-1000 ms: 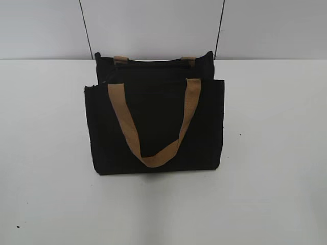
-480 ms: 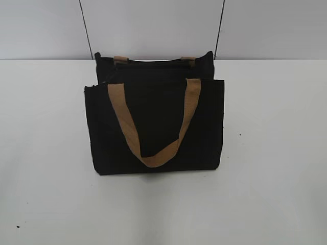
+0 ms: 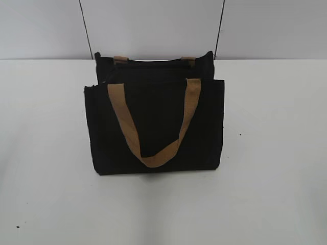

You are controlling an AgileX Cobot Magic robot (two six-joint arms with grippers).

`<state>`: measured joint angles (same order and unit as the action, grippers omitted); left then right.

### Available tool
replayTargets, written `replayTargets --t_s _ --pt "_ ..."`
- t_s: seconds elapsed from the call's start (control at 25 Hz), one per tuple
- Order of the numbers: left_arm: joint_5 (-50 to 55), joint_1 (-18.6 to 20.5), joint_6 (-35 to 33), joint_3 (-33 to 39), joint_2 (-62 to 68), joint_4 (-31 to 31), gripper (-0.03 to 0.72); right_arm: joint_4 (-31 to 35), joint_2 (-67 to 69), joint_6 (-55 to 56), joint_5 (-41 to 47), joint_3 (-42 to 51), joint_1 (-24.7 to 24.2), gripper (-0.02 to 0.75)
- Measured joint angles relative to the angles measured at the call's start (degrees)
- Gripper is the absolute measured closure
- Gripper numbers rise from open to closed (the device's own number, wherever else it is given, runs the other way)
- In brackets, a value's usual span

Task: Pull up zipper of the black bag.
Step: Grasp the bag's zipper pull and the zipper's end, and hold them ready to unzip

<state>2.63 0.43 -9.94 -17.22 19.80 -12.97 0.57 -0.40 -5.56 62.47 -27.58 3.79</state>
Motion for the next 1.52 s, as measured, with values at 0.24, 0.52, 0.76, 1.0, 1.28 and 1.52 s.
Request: replayTargets --t_s 0.24,0.52,0.76,1.0,1.28,1.52 --pt "-17.4 -2.7 0.4 2.9 18.7 2.5 0.238 0.0 0.0 0.0 0.0 0.0 0.0 0.194" --pt "-37.4 -8.2 16.7 3.0 42.6 21.2 0.279 0.1 0.0 0.0 0.0 0.0 0.0 0.194" --pt "-54.2 -8.3 23.8 2.6 59.6 44.8 0.296 0.1 0.0 0.0 0.0 0.0 0.0 0.194" --pt "-60.3 -8.3 24.7 -2.9 74.7 56.8 0.364 0.1 0.0 0.0 0.0 0.0 0.0 0.194" --pt "-66.0 -8.3 24.2 -11.1 88.5 63.8 0.374 0.1 0.0 0.0 0.0 0.0 0.0 0.194" --pt "-71.9 -8.2 21.6 -14.2 95.7 63.0 0.374 0.1 0.0 0.0 0.0 0.0 0.0 0.194"
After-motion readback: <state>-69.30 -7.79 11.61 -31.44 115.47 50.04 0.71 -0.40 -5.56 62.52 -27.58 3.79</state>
